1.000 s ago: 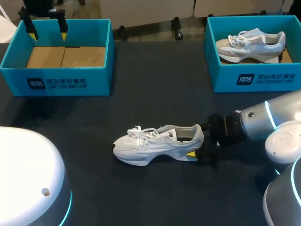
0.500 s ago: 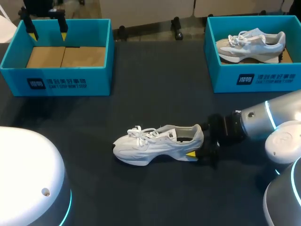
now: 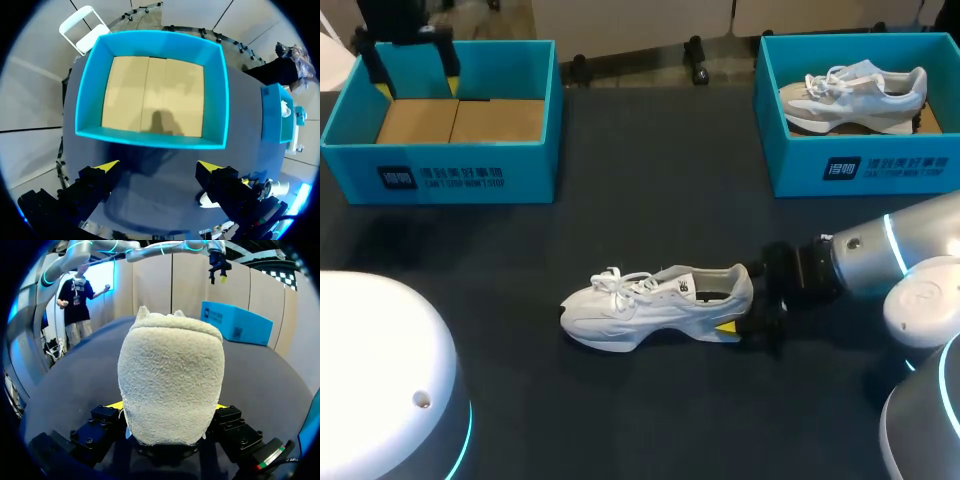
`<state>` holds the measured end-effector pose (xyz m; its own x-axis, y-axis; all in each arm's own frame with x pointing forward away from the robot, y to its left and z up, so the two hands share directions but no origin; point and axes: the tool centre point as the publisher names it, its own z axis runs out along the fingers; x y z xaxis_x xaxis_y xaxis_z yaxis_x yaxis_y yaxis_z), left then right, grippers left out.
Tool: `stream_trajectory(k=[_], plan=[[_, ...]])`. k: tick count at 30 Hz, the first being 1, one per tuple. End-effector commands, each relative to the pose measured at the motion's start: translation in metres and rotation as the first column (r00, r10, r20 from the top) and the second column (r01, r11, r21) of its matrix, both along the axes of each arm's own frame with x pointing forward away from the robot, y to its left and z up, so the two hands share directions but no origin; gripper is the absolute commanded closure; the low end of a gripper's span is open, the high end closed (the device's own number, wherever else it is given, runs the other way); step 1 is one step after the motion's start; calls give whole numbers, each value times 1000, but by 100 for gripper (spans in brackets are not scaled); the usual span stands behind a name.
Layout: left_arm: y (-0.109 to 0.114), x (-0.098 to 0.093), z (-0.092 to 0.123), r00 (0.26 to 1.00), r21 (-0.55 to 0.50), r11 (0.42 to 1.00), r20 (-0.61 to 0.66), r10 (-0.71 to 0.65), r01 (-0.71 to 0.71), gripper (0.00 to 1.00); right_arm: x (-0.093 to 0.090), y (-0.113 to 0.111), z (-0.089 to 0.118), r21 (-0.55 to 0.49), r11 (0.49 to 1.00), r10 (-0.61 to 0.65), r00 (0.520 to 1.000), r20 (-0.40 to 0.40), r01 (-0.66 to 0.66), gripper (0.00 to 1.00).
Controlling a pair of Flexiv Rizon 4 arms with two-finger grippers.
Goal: Take the shoe out of the shoebox, open the shoe tongue, remove and reinsert the insole, then place the shoe into the shoebox
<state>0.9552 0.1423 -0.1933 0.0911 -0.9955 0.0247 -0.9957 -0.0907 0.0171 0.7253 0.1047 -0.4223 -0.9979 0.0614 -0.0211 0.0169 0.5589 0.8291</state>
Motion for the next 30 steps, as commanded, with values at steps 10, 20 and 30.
stream_trajectory(k=[10,20,30], plan=[[-37,-84,0,1000,16,1000,22,6,-6,0,4,-1,-5,-5,1000,-1,1000,0,1,100],[-59,-132,0,1000,25,1000,10,-12,12,0,4,-1,-5,-5,1000,-1,1000,0,1,100],[-76,-182,-4,1000,42,999,-16,-3,3,0,4,-1,-5,-5,1000,-1,1000,0,1,100]])
